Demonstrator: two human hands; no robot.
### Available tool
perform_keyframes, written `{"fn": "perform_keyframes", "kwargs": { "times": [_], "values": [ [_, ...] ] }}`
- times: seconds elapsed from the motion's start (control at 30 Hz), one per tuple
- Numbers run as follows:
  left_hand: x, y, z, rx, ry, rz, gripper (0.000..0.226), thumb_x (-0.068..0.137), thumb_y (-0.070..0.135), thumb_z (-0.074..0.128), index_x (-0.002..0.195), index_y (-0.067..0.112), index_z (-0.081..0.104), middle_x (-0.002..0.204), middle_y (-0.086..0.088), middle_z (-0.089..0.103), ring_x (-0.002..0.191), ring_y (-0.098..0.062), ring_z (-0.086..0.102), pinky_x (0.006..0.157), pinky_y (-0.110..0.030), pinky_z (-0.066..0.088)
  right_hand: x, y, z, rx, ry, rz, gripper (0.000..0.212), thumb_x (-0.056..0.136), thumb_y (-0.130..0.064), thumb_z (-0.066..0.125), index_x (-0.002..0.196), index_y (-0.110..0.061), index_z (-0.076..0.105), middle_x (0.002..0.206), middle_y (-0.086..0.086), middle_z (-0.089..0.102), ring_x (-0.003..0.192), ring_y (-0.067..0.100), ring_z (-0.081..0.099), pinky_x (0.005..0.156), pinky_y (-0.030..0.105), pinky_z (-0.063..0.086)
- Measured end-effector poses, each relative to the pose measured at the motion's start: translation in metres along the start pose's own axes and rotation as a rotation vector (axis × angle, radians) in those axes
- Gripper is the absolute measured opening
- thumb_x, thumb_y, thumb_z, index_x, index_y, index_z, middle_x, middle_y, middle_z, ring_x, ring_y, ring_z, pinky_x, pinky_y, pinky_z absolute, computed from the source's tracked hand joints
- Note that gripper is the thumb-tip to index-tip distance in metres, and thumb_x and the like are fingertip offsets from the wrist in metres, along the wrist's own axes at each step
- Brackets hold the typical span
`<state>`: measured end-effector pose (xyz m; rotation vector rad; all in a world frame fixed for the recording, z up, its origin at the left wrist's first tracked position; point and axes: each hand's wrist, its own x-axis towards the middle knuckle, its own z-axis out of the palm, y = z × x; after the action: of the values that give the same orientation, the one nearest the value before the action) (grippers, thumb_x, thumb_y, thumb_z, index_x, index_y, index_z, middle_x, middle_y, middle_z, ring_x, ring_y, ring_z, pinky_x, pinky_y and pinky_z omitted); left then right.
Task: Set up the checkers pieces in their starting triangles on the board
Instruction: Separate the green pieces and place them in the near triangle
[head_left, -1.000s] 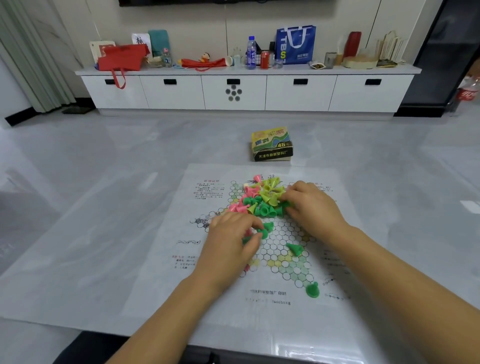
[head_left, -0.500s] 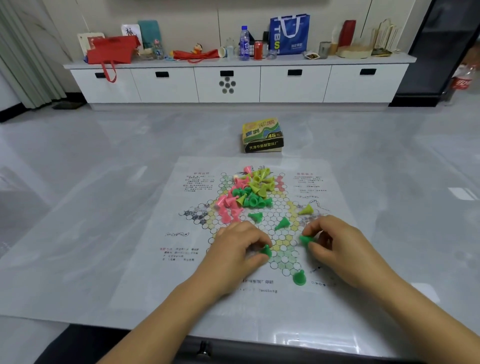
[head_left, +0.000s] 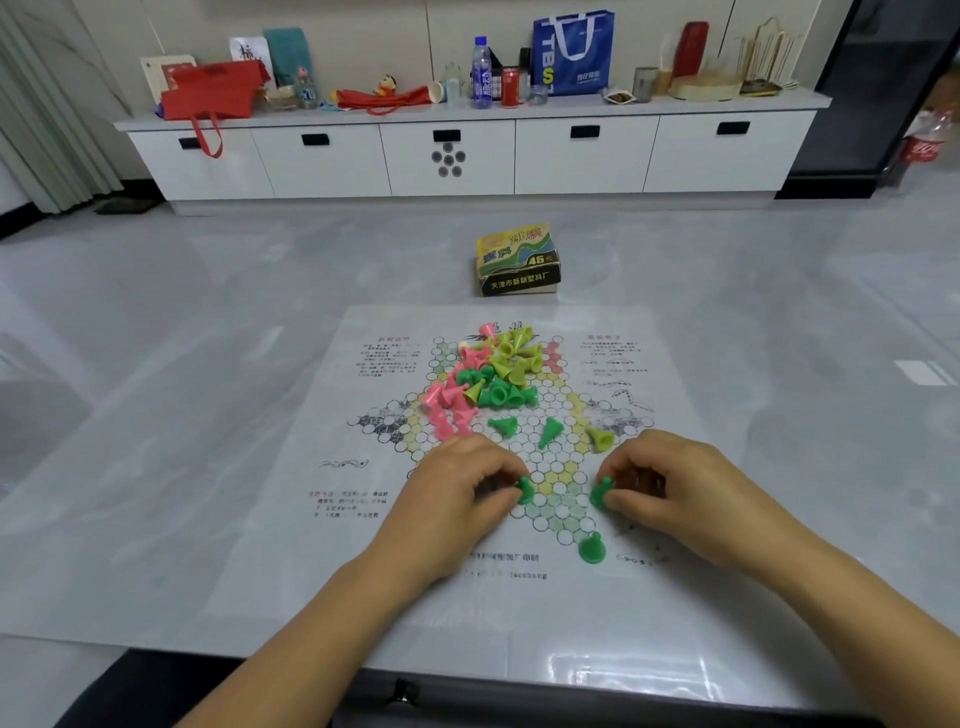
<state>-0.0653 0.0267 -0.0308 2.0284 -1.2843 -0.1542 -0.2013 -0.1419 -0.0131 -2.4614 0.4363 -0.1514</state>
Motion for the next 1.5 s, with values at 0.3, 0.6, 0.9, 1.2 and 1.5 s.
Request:
{"fn": "perform_keyframes", "kwargs": {
  "times": [0.3, 0.6, 0.9, 1.2, 1.5],
  "values": [
    [0.000, -0.001, 0.000, 0.104, 0.078, -0.051, 0.024, 0.082, 0.017, 0.063, 0.106, 0.018, 0.061, 0.088, 0.007, 0.056, 0.090, -0.014, 0.051, 0.083, -0.027, 0.041, -0.005, -0.005, -0.001, 0.024, -0.118, -0.055, 0.012, 0.080, -0.019, 0.066, 0.089, -0.027, 0.065, 0.085, -0.013, 0.059, 0.080, -0.004, 0.051, 0.066, 0.010, 0.042],
    [0.000, -0.001, -0.001, 0.095, 0.066, -0.060, 0.020, 0.082, 0.016, 0.062, 0.102, 0.018, 0.061, 0.089, 0.009, 0.054, 0.090, -0.012, 0.053, 0.083, -0.025, 0.042, -0.003, -0.005, 0.001, 0.040, -0.156, -0.073, 0.018, 0.079, -0.015, 0.065, 0.089, -0.030, 0.063, 0.083, -0.015, 0.056, 0.074, -0.004, 0.052, 0.064, 0.010, 0.042],
    [0.001, -0.003, -0.001, 0.098, 0.068, -0.047, 0.018, 0.085, 0.014, 0.057, 0.103, 0.017, 0.061, 0.088, 0.011, 0.051, 0.086, -0.006, 0.045, 0.076, -0.010, 0.033, 0.033, -0.012, 0.001, -0.037, 0.161, -0.083, 0.009, 0.086, -0.022, 0.058, 0.093, -0.022, 0.064, 0.089, -0.008, 0.057, 0.077, 0.005, 0.052, 0.069, 0.016, 0.041],
    [0.001, -0.007, -0.005, -0.018, 0.060, -0.104, 0.020, 0.081, 0.016, 0.059, 0.101, 0.019, 0.061, 0.090, 0.006, 0.056, 0.091, -0.013, 0.051, 0.087, -0.027, 0.040, 0.077, -0.044, 0.022, -0.431, 0.102, -0.035, 0.026, 0.083, -0.036, 0.060, 0.098, -0.014, 0.061, 0.106, 0.004, 0.052, 0.099, 0.022, 0.051, 0.072, 0.029, 0.037],
    [0.002, -0.007, 0.000, 0.044, 0.037, -0.087, 0.028, 0.080, 0.025, 0.065, 0.107, 0.020, 0.060, 0.099, 0.005, 0.055, 0.094, -0.009, 0.044, 0.089, -0.027, 0.037, 0.020, -0.031, -0.010, -0.084, 0.146, -0.063, 0.012, 0.083, -0.015, 0.063, 0.094, -0.016, 0.068, 0.085, -0.007, 0.059, 0.075, 0.003, 0.054, 0.069, 0.008, 0.039]
  ]
}}
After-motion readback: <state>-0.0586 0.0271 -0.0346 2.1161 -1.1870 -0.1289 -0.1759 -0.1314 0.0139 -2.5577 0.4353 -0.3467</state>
